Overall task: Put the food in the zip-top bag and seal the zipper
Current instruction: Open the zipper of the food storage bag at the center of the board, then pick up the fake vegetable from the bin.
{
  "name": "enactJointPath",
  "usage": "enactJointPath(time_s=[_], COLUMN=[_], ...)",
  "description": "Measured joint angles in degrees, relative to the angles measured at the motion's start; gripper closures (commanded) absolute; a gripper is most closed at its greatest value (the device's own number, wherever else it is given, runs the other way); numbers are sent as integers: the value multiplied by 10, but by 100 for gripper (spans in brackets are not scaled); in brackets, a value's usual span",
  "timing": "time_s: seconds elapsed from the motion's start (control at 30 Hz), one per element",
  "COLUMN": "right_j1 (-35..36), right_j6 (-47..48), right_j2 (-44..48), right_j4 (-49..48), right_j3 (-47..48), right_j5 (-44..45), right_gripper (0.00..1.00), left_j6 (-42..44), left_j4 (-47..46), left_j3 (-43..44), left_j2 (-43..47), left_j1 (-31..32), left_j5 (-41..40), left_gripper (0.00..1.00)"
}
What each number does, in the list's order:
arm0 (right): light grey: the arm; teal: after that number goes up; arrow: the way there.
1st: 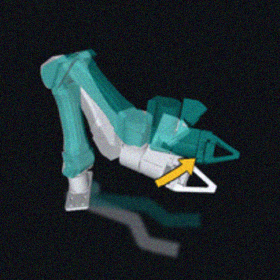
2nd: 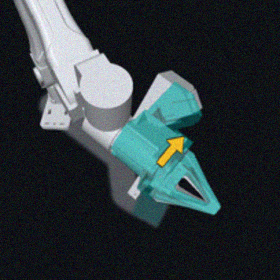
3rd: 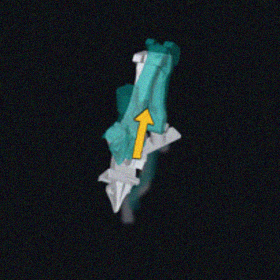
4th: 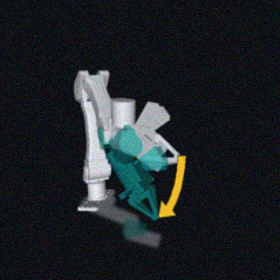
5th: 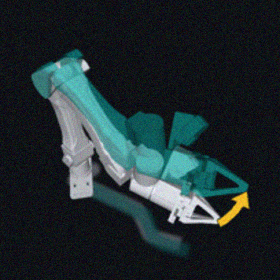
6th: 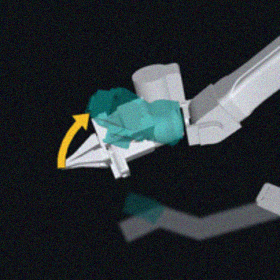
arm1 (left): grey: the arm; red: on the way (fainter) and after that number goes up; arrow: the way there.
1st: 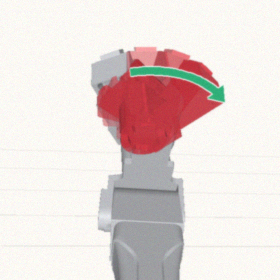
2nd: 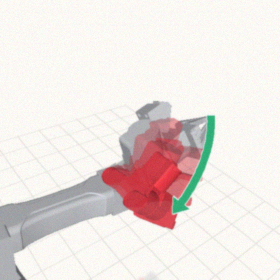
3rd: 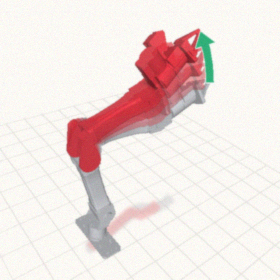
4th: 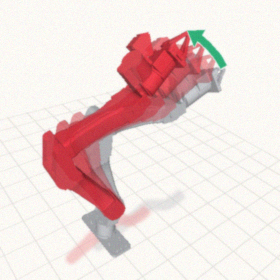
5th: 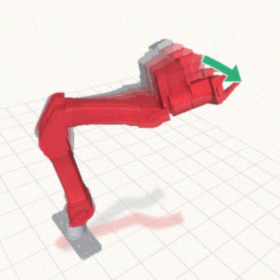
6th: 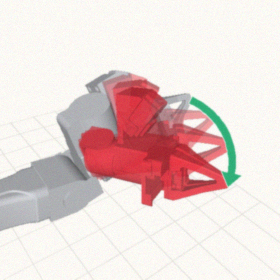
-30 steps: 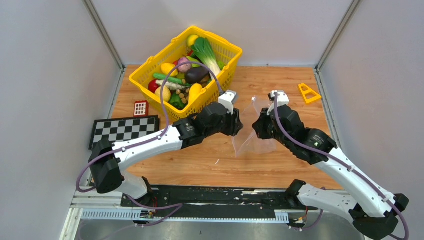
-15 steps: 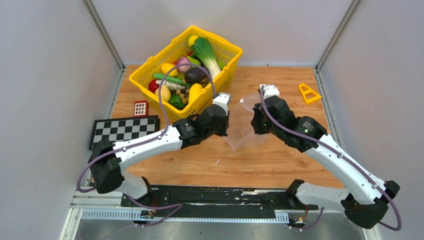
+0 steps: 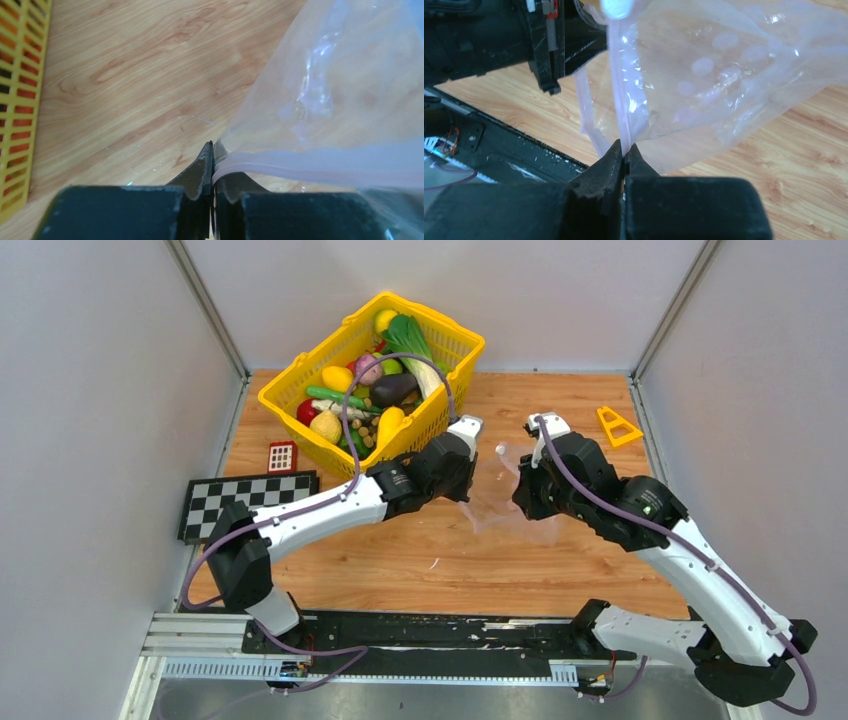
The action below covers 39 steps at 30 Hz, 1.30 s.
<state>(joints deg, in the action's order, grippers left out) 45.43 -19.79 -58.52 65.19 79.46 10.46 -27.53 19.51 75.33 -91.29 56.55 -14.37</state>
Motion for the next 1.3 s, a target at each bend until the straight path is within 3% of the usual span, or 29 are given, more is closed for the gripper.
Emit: enactJointPath(time_s=[0.1,0.37,0.47,0.8,0.97,1.3], right_j1=[-9,-92,-125,-214,-236,-243], right_j6=[-1,-21,-34,-87,-110,-114], right_j2=[-8,-68,-69,-78,-78,-65], right_j4=[-33,-159,-205,-320,-347,-361], right_j3=[-28,-104,-121,-165,-183,-198], right_j5=[10,-22,-63,-164,-200,-226], right_gripper=[100,100,100,100,100,100], left_j6=[13,41,49,83,122,147], left_j4=[0,15,21,37,26,40], left_j3=[18,33,33,31,31,60], left_j2=[-14,-23,-20,84,147,115], left_j1=[-1,-18,-24,-27,-40,-230], left_j5=[28,40,39,32,-3,18], left_gripper=[76,31,24,4,1,0])
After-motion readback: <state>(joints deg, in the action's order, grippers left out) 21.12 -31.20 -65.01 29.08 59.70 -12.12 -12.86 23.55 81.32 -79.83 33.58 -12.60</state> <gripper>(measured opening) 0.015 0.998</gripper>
